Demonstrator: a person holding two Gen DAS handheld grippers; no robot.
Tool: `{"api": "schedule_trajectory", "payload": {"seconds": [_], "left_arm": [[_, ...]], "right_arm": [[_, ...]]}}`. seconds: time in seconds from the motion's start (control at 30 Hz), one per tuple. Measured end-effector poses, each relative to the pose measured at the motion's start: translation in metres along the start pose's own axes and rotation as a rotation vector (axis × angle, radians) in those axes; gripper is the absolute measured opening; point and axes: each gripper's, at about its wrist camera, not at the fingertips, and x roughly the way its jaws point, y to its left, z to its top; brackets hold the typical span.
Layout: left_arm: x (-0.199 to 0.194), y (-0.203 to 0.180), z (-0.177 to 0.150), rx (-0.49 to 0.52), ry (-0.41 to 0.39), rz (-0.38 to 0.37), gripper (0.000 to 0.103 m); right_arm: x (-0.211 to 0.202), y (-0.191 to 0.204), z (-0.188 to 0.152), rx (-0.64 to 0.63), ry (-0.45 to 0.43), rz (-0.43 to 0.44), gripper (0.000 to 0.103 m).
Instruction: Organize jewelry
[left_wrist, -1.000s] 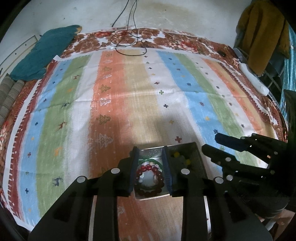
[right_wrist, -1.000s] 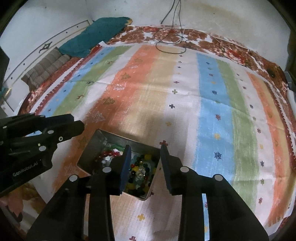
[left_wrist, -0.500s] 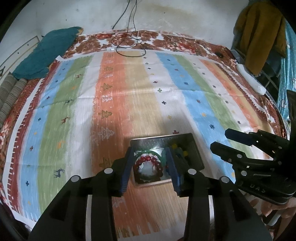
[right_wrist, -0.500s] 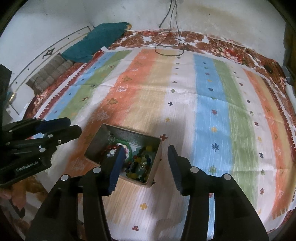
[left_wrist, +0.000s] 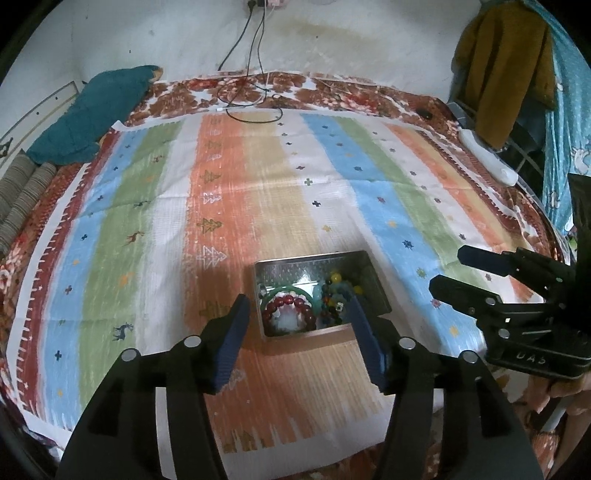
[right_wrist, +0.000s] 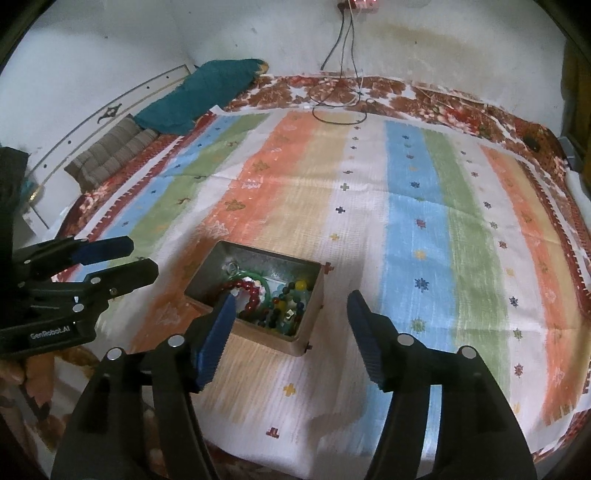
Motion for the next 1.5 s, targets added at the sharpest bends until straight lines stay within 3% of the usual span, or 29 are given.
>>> {"api": "schedule_trajectory", "payload": {"seconds": [0.47, 1.17, 1.5], "left_arm": [[-0.019, 0.000, -0.028, 0.004, -0.054, 0.028, 0.097], [-0.030, -0.003, -0.036, 0.018, -0.137, 0.068, 0.097], [-0.034, -0.019, -0.040, 0.089, -0.175, 0.112, 0.097]], "right_arm": [[-0.024, -0.002, -0.024, -0.007, -0.049, 0.017, 0.093], [-0.036, -0.011, -0.038, 0.022, -0.110, 0.006, 0.097], [-0.039, -0.012, -0.040, 0.019, -0.133, 0.000, 0.097]]}}
